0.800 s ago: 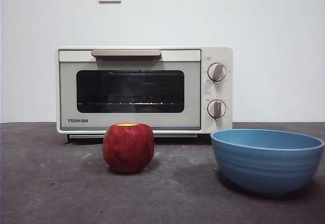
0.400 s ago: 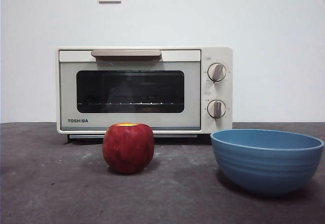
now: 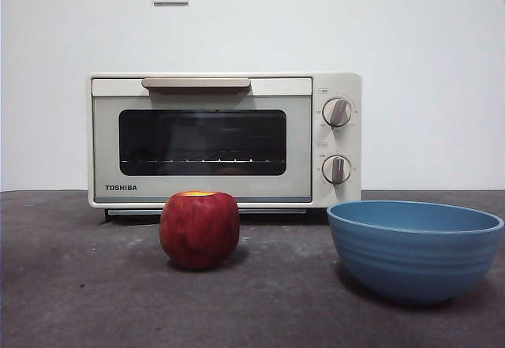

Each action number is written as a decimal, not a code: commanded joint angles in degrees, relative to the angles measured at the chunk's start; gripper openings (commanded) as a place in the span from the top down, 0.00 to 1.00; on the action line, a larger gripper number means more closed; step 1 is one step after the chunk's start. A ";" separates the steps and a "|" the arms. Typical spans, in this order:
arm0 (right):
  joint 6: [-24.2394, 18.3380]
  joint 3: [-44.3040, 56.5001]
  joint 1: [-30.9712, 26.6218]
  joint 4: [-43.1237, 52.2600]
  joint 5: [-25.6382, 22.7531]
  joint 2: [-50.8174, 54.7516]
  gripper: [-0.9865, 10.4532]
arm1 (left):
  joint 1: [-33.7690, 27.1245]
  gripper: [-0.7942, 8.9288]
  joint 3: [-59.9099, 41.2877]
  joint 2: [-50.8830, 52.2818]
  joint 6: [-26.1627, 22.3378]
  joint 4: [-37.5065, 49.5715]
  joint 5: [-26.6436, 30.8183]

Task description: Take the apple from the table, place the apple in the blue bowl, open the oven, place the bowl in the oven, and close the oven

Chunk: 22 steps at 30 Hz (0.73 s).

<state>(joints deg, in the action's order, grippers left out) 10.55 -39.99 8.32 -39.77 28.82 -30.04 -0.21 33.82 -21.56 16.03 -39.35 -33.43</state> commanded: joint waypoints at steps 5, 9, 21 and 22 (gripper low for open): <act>-8.90 -7.58 6.80 -8.37 1.14 -5.99 0.91 | 4.28 0.91 6.78 -4.48 -7.78 -8.24 -1.09; -10.05 -8.76 11.13 -10.51 0.96 -7.37 0.91 | 6.64 0.91 8.98 -5.92 -9.49 -11.34 -1.09; -9.64 -8.76 15.56 -9.77 -0.79 -7.67 0.77 | 7.45 0.91 9.44 -6.05 -9.42 -11.76 -1.09; -9.49 -8.79 15.56 -9.46 -0.83 -7.69 0.69 | 7.45 0.91 9.44 -6.05 -9.42 -11.76 -1.09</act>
<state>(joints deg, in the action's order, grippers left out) 1.28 -47.92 23.57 -49.93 28.21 -37.39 7.11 41.95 -27.31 7.75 -51.31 -34.39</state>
